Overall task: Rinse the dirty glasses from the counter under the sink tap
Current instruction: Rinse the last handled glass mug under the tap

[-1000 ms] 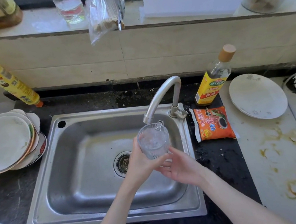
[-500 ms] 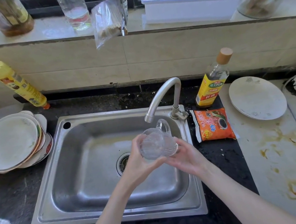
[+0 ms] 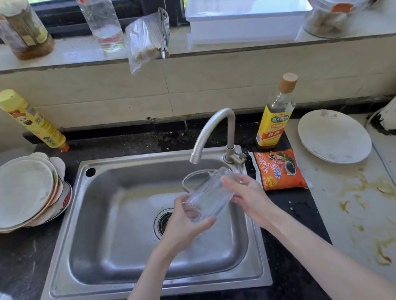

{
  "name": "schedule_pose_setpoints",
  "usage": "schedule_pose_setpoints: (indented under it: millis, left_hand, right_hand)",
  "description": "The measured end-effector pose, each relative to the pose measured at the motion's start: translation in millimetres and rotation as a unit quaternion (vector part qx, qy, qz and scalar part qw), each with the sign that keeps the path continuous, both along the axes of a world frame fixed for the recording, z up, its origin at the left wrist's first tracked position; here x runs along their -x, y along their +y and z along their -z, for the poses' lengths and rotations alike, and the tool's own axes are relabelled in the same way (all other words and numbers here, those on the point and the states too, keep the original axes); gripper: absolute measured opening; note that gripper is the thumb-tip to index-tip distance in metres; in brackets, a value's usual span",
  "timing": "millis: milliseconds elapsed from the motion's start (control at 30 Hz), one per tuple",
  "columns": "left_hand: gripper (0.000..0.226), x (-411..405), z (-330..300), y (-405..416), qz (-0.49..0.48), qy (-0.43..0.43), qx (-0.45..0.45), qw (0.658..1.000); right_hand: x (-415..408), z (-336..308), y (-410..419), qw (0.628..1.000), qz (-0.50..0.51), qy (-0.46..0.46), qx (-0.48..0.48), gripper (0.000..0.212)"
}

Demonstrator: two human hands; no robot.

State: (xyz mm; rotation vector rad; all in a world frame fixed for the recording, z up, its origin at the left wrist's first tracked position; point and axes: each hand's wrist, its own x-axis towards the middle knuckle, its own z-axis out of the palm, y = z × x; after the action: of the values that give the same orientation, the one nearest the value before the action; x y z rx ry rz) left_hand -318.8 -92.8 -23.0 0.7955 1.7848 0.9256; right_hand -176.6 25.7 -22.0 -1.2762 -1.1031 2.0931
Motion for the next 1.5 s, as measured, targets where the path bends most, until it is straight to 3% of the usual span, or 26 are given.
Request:
schedule_pose_setpoints:
  millis: [167, 233, 367, 467, 533, 633, 733, 800, 867, 933, 1000, 1133, 1200, 1333, 1500]
  left_hand:
    - [0.085, 0.4, -10.6, 0.8, -0.038, -0.093, -0.033, 0.994]
    - [0.084, -3.0, -17.9, -0.9, -0.023, -0.101, -0.034, 0.994]
    - [0.074, -7.5, -25.3, -9.0, 0.001, -0.124, -0.033, 0.992]
    - [0.056, -5.7, -33.1, -16.2, 0.035, -0.139, -0.033, 0.989]
    - [0.058, -3.2, -37.0, -19.9, 0.053, -0.137, -0.024, 0.989]
    - [0.056, 2.1, -43.9, -22.1, 0.094, -0.109, -0.011, 0.990]
    - [0.058, 10.0, -49.4, -26.0, 0.144, -0.061, -0.016, 0.988]
    - [0.070, 17.9, -44.5, -31.7, 0.161, 0.016, 0.009, 0.987]
    - [0.072, 27.4, -31.5, -40.9, 0.207, 0.197, 0.061, 0.956]
    - [0.065, 36.9, -14.9, -59.2, 0.285, 0.390, 0.083, 0.872]
    - [0.059, 44.2, -3.1, -80.3, 0.319, 0.458, 0.044, 0.829]
    - [0.049, 56.4, -6.6, -100.4, 0.328, 0.530, -0.119, 0.773]
    - [0.044, 54.4, -19.3, -101.1, 0.333, 0.555, -0.155, 0.746]
    - [0.040, 32.5, -26.9, -111.0, 0.371, 0.504, -0.152, 0.765]
    - [0.049, -33.4, -32.7, -144.7, 0.461, 0.457, -0.203, 0.733]
  right_hand:
    - [-4.7, -11.7, -14.9, 0.994, -0.034, 0.084, 0.065, 0.023]
    - [-5.0, -14.2, -21.5, 0.992, -0.049, 0.091, 0.066, 0.028]
    - [-9.6, -22.4, -26.5, 0.991, -0.078, 0.099, 0.045, 0.060]
    - [-12.7, -29.3, -27.7, 0.991, -0.091, 0.102, 0.007, 0.056]
    - [-12.7, -37.1, -30.0, 0.989, -0.105, 0.104, -0.018, 0.052]
    - [-12.5, -51.1, -32.1, 0.987, -0.123, 0.073, -0.079, 0.042]
    - [-8.1, -63.3, -41.4, 0.983, -0.102, 0.007, -0.153, 0.057]
    - [-5.4, -62.9, -51.9, 0.973, -0.084, -0.064, -0.203, 0.063]
    - [-5.2, -52.5, -65.5, 0.954, -0.079, -0.137, -0.253, 0.072]
    - [-7.6, -39.5, -83.7, 0.942, -0.065, -0.184, -0.272, 0.076]
    - [-12.2, -32.9, -105.8, 0.929, -0.054, -0.228, -0.286, 0.070]
    - [-25.3, -43.1, -149.9, 0.907, -0.003, -0.266, -0.326, 0.070]
    - [-35.5, -55.7, -168.9, 0.893, 0.017, -0.277, -0.353, 0.064]
    - [-69.7, -65.0, -210.4, 0.872, 0.059, -0.331, -0.356, 0.064]
    - [-137.0, -68.5, -294.4, 0.872, 0.175, -0.338, -0.310, 0.051]
